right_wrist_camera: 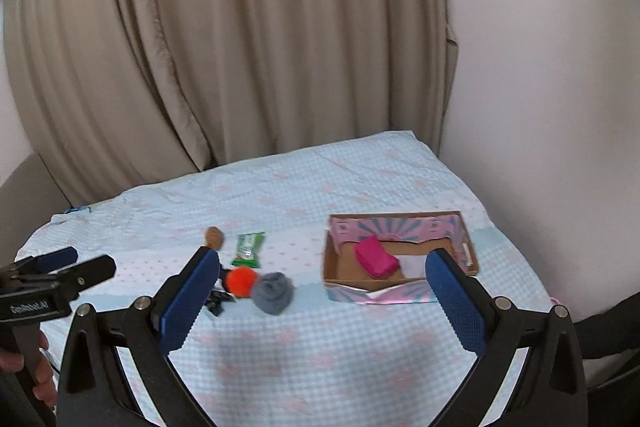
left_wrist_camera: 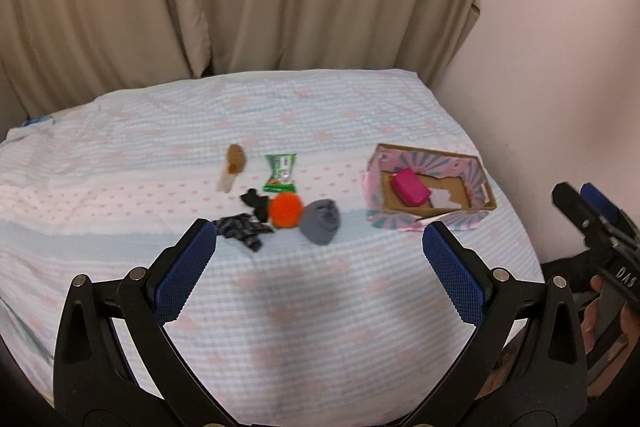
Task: Organize soft objects
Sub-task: 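Lift both tools out of the box back toward the remaining items, then grasp the black patterned scarf with the left tool while the right tool grasps the orange pompom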
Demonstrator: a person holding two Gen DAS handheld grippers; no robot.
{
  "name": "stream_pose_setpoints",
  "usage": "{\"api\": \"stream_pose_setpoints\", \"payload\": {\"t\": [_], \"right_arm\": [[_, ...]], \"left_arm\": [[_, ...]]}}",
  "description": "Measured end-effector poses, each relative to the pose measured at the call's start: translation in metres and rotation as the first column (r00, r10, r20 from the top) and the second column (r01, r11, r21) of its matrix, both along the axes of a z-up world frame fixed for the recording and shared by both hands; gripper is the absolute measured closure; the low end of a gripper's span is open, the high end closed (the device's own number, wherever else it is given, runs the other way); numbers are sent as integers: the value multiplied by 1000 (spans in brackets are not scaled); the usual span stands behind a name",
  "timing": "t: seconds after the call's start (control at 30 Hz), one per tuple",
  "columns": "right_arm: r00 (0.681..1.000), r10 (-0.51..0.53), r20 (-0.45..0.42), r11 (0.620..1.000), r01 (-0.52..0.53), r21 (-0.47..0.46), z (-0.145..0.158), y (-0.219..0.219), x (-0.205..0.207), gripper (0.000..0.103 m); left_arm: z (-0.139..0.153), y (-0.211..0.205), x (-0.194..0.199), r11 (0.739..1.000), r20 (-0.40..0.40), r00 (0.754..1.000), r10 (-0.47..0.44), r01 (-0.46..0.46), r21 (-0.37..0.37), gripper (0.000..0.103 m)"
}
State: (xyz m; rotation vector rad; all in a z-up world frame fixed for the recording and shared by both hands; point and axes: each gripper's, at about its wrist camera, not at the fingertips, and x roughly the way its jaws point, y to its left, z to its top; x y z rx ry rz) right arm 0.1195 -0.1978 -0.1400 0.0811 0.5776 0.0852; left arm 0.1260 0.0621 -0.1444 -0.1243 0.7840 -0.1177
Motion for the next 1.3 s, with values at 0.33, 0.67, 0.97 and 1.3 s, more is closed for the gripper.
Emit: {"api": "stream_pose_setpoints", "payload": {"t": [0.33,0.67,0.97,1.3], "right_arm": [[999,44,-6,999,-44,-6,-34,78,24,0],[990,99,-105,991,-108,-81,-110,123,81,0],[966,205,-156,966,-225,-125,-188,156,154,0],[906,357,-227,899,-399,-181,-281,194,223,0]], "left_arm": [[-54,74,30,998,-25,998,-54,54,25,0],[-151,96,97,993,-103,990,-99,105,49,0],[-244,99,160,989,-159,980,-123,134,63,0],[-331,84,199,963,-141,970,-197,218,157,0]]}}
